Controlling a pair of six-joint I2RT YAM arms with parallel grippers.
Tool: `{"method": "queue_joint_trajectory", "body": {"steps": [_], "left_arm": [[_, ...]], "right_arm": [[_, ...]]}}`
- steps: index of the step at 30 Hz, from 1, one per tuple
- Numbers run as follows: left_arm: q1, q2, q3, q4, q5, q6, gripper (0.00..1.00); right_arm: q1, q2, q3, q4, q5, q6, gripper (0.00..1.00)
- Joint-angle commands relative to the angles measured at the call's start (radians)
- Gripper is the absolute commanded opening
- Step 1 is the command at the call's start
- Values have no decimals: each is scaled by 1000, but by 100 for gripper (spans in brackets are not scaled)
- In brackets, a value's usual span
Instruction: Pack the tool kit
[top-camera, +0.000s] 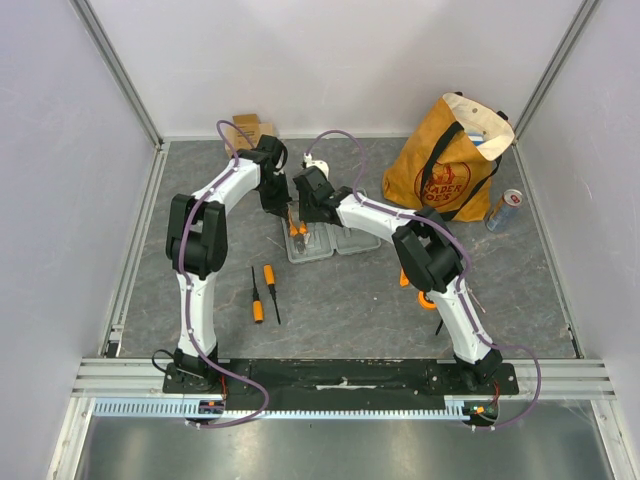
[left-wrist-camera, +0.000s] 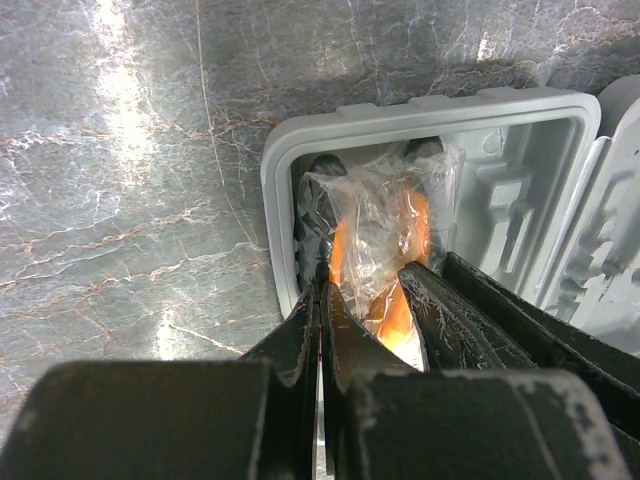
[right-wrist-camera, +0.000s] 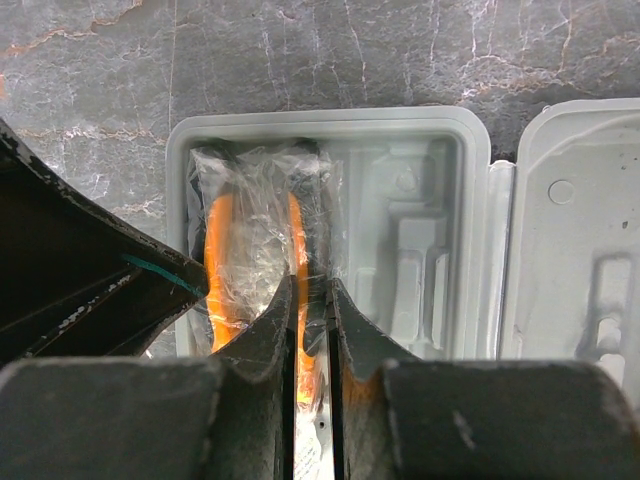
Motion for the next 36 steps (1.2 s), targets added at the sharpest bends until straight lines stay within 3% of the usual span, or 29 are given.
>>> {"method": "queue_joint_trajectory", "body": {"steps": [1, 10, 16, 20, 24, 30, 36], "left_arm": [[-36, 141, -61, -67, 53, -15, 2], [-52, 206, -78, -76, 148, -49, 2], [-36, 111, -20, -64, 109, -64, 2], [-18, 14, 51, -64, 46, -69, 10], [-1, -67, 106, -64, 30, -71, 24], [2, -167, 108, -55, 15, -60, 37], [5, -271, -28, 29, 13, -45, 39]], "right_arm": [[24, 30, -58, -65, -138, 40, 12], [22, 47, -91, -68, -215, 59, 10], [2, -9, 62, -143, -120, 13, 16], [-24, -67, 129, -159, -47, -6, 29], [-57, -119, 165, -163, -26, -12, 32], [-91, -231, 85, -162, 7, -12, 47], [-136, -315, -56, -151, 41, -36, 45]]}}
